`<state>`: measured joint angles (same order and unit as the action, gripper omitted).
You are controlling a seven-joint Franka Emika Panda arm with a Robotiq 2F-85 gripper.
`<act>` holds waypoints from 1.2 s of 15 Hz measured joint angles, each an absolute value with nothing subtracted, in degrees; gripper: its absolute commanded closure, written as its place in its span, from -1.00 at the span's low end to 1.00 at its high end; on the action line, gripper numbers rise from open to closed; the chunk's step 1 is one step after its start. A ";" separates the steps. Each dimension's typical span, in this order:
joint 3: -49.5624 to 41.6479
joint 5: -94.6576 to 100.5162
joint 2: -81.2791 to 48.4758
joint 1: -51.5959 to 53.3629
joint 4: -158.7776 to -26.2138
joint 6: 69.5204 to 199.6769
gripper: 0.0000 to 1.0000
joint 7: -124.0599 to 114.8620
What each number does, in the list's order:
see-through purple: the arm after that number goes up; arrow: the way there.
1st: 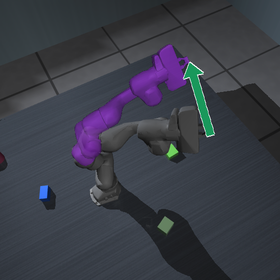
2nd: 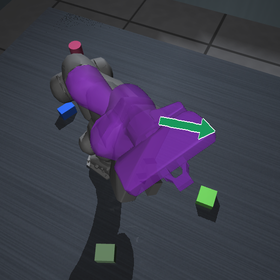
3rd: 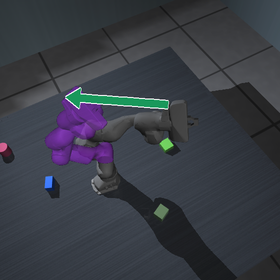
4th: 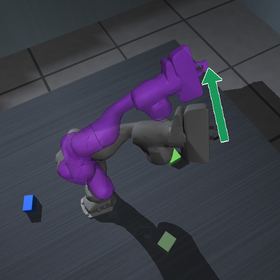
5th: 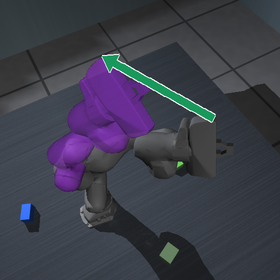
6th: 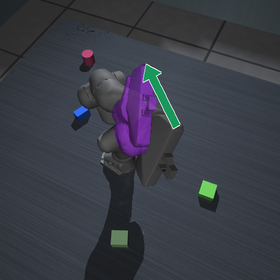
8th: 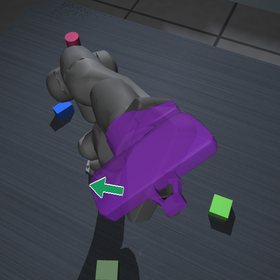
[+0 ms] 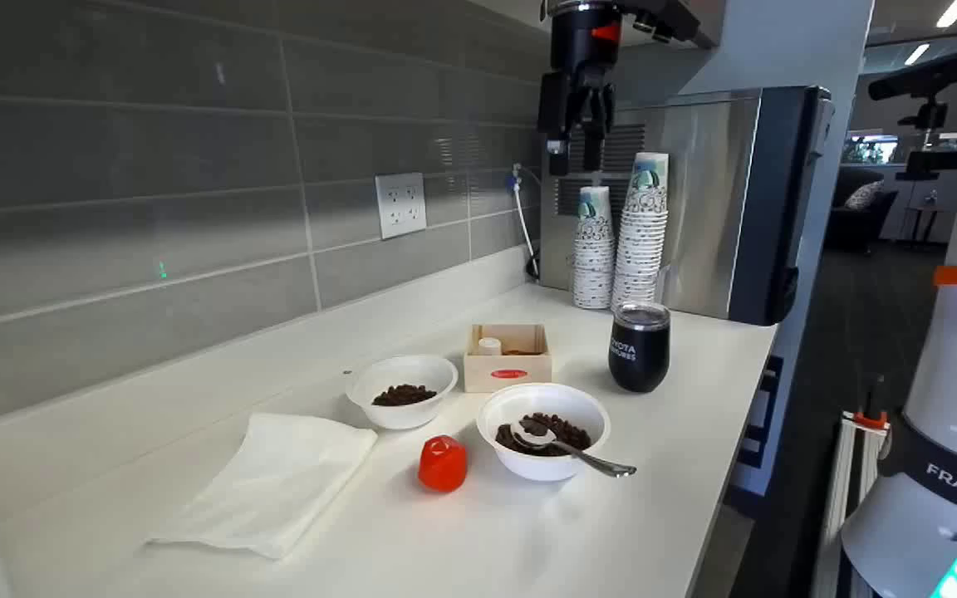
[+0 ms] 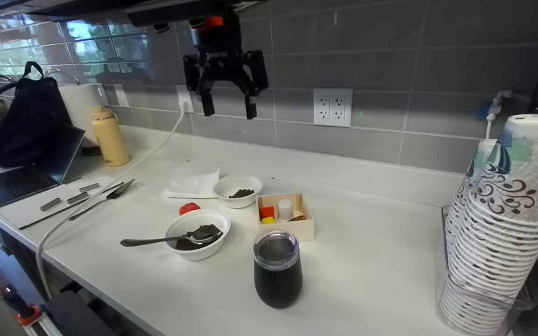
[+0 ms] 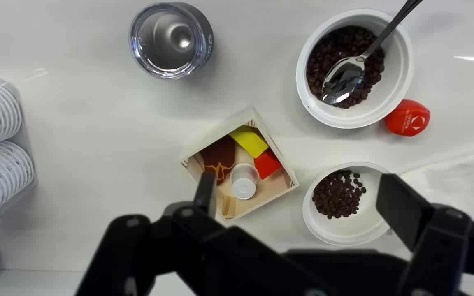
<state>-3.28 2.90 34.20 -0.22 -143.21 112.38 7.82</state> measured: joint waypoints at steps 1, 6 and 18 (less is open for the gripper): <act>-3.27 2.90 34.20 -0.22 -143.21 112.38 -1.00 7.82; -3.28 2.90 34.20 -0.22 -143.21 112.38 -1.00 7.82; -1.94 3.69 39.39 -0.38 -146.45 109.64 -1.00 6.41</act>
